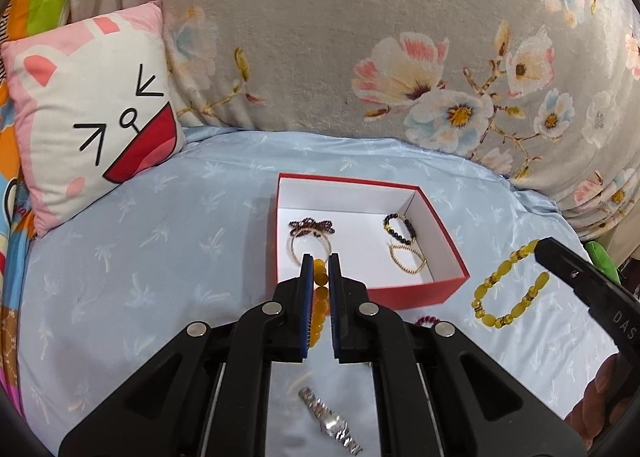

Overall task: Organize jewelry
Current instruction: 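Carry both yellow bracelets over the red box and lower them inside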

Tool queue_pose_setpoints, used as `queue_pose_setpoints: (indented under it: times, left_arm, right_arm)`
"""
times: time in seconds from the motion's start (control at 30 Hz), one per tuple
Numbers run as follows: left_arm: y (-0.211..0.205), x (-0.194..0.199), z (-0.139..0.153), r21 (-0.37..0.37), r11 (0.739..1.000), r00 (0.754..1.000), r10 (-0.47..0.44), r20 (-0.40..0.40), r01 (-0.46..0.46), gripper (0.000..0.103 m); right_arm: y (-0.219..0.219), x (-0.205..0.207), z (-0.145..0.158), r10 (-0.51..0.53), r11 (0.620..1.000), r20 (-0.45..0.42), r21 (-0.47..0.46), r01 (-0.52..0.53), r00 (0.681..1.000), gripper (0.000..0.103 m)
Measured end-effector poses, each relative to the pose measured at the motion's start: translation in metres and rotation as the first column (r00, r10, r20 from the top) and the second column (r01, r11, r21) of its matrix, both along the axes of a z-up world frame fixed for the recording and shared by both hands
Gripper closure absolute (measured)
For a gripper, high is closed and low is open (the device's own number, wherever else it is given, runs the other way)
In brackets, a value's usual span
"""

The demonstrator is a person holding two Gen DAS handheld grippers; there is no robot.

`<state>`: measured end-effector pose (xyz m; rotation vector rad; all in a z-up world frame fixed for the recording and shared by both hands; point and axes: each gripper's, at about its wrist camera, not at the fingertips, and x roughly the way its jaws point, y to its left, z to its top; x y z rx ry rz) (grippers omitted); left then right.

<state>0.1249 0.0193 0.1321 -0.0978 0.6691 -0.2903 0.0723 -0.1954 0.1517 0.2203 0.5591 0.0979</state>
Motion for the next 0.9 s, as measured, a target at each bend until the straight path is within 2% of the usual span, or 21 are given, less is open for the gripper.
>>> queue_pose_setpoints:
  times: [0.17, 0.4, 0.67, 0.9]
  left_arm:
    - [-0.015, 0.031, -0.001, 0.004, 1.0, 1.0, -0.008, -0.005, 0.008, 0.096]
    - [-0.026, 0.076, -0.012, -0.023, 1.0, 0.998, -0.016, -0.058, 0.014, 0.096]
    - [-0.034, 0.107, -0.039, -0.006, 1.0, 0.994, 0.001, -0.112, -0.002, 0.096]
    - [-0.039, 0.116, -0.059, 0.023, 1.0, 0.99, 0.01, -0.141, -0.006, 0.096]
  right_arm:
    - [-0.002, 0.035, -0.007, -0.005, 1.0, -0.023, -0.013, 0.005, 1.0, 0.094]
    - [-0.006, 0.085, -0.02, -0.003, 1.0, -0.059, -0.004, 0.003, 0.998, 0.094]
    - [0.003, 0.118, -0.05, 0.016, 1.0, -0.117, 0.004, -0.016, 0.993, 0.094]
    - [0.009, 0.131, -0.071, 0.018, 1.0, -0.155, 0.006, -0.017, 0.988, 0.094]
